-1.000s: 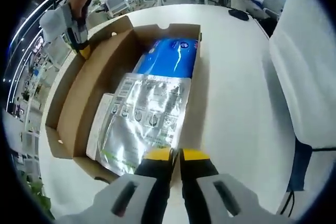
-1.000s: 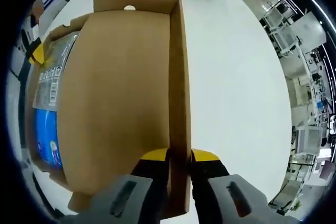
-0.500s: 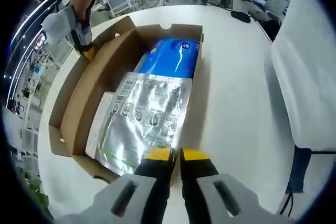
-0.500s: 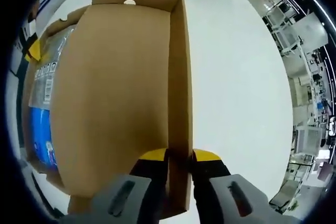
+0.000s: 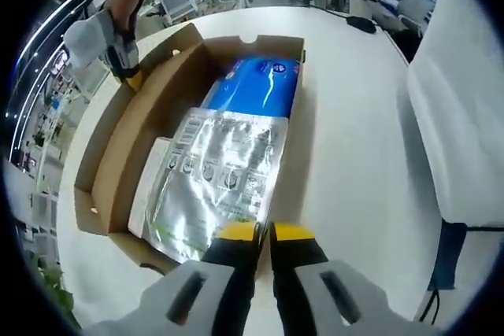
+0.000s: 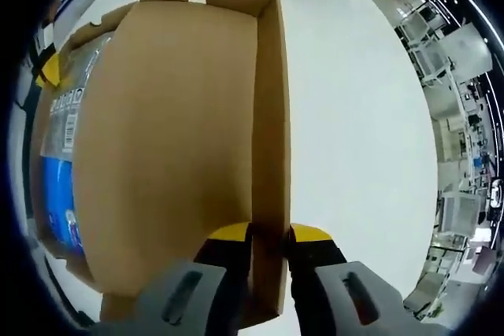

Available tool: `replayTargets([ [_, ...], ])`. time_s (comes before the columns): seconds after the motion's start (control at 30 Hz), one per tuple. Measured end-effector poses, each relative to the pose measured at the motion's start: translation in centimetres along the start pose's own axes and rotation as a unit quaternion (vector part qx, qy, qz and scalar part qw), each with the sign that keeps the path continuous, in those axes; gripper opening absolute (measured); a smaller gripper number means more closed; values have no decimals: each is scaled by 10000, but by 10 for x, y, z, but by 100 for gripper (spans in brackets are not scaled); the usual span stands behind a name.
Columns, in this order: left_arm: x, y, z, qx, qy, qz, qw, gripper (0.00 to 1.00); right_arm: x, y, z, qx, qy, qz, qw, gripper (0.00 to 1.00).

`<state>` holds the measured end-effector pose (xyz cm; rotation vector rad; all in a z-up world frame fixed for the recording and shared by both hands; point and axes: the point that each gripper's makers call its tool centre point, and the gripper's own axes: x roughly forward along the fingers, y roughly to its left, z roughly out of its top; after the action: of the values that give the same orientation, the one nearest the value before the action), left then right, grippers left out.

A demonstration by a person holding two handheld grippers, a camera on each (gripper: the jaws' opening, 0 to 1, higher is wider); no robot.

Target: Operate the shoe box by opening the lid, removing the specified soft item, and placing it in the target area until the item is outside and the box remains undamaged.

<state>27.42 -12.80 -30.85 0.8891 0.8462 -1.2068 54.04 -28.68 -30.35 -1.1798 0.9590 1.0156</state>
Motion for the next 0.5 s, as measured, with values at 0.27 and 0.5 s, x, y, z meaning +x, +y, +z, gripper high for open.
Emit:
replayTargets([
  [0.27,0,0,0,-17,8,11,10000,5,-4,2,3,-25,-17,-6,10000,17],
  [0.5,0,0,0,-22,5,20,10000,5,-3,-5,4,20,-88,-65,9999,18],
])
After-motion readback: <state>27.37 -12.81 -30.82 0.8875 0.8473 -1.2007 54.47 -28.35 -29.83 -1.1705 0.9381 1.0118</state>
